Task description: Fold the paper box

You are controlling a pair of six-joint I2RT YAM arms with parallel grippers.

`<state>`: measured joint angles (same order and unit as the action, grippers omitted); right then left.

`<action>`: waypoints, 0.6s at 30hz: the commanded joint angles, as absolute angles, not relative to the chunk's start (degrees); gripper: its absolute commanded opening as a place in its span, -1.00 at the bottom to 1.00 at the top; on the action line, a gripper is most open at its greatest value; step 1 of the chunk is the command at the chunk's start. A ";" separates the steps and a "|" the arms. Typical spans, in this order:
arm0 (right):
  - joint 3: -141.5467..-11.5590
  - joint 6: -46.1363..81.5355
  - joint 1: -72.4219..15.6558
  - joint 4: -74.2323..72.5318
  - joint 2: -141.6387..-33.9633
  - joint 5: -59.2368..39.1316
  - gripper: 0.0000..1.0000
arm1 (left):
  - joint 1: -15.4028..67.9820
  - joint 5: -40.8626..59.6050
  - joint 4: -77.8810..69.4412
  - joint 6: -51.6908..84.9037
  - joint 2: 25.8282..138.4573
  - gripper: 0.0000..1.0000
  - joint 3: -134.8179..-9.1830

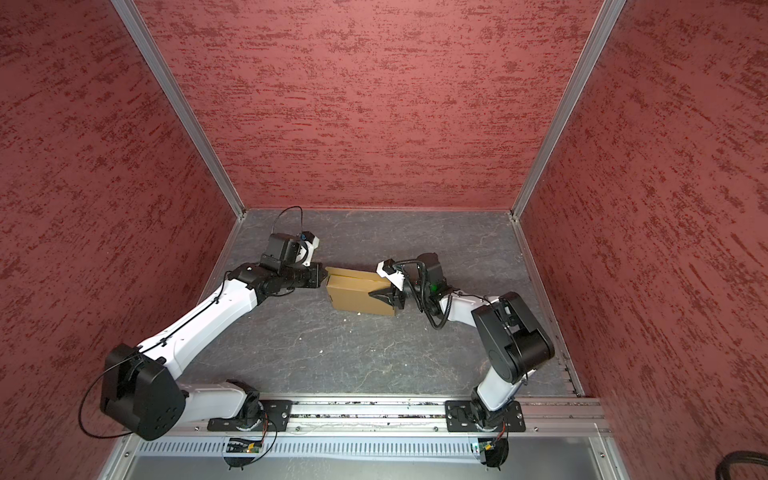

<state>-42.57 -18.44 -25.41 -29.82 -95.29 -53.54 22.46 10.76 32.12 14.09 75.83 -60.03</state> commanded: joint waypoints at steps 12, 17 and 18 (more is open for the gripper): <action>-43.56 -18.79 -25.92 -29.71 -96.32 -53.47 -0.63 | 22.76 10.42 29.98 14.35 74.71 -1.00 -60.10; -43.51 -18.45 -25.93 -30.01 -96.55 -53.26 -0.62 | 23.07 9.86 28.73 15.24 74.07 -1.00 -58.88; -43.53 -18.31 -25.92 -30.20 -96.58 -53.24 -0.62 | 23.19 9.75 28.55 15.50 74.01 -1.00 -58.73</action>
